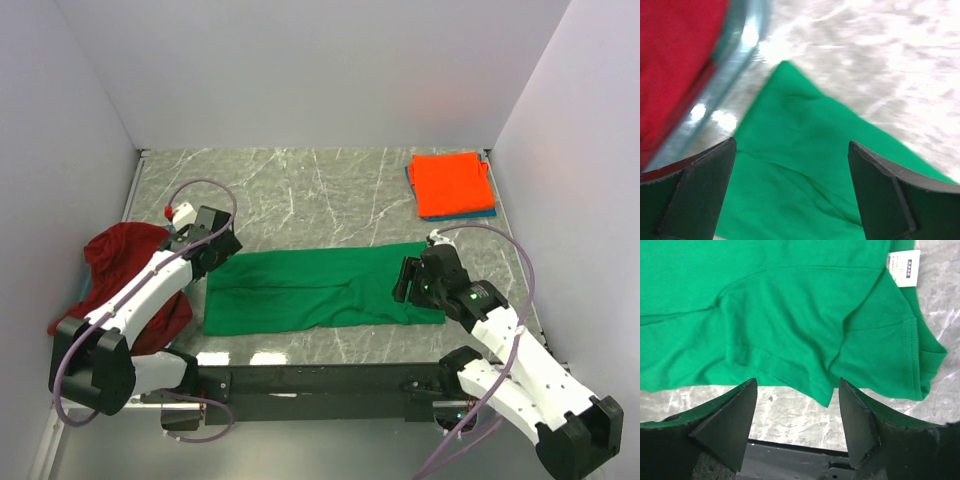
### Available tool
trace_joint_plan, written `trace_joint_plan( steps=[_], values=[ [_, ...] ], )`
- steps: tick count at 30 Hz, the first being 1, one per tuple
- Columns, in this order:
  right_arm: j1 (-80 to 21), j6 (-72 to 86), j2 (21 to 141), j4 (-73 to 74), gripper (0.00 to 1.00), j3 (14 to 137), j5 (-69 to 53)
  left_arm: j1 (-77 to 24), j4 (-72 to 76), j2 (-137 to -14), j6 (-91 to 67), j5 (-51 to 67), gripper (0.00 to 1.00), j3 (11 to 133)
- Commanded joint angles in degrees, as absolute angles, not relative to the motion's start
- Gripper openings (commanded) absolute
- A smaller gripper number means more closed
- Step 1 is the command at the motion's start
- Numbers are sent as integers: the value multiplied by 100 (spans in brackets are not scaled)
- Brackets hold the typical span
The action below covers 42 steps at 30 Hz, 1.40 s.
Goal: Fold and stack the t-shirts
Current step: Fold the tshirt
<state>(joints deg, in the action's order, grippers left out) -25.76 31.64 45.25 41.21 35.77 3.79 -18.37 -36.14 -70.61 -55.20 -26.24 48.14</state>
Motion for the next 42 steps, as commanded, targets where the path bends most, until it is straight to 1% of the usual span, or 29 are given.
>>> trace_joint_plan(
  steps=[1,5,11,13,16,19,24,30,35,37,42],
  values=[
    [-2610,3182,4456,3956,73,3876,177,-2021,-3358,-6925,-5388,-2462,100,5194],
    [-2610,3278,4701,3508,75,3867,-210,-2162,-3024,-7136,-5247,-2110,100,5273],
    [-2584,3656,5711,2989,79,3867,-387,-2540,-2602,-7760,-5124,-1697,99,5282],
    [-2488,3753,6203,2884,81,3902,-291,-2645,-2540,-8040,-5089,-1522,100,5247],
    [-2189,3788,6898,2612,83,3946,-273,-2707,-2470,-8357,-5088,-1520,99,5142],
    [-1970,3753,7653,2435,84,4138,-290,-2733,-2330,-8481,-5063,-1407,99,4958],
    [-1916,3683,8839,2206,88,4657,-220,-2733,-2022,-8429,-5150,-1135,100,4449],
    [-1916,3437,10218,2320,90,5790,-369,-2768,-1934,-8438,-5343,-950,99,4044],
    [-1907,3182,11187,2821,90,7407,-255,-2918,-1968,-8183,-5809,-765,99,3788],
    [-1899,3085,11670,3083,90,8108,-255,-3102,-2039,-8052,-6132,-773,99,3683],
    [-1907,2927,12627,3576,90,9358,-378,-3620,-2311,-7805,-6942,-800,100,3420]
  ],
)
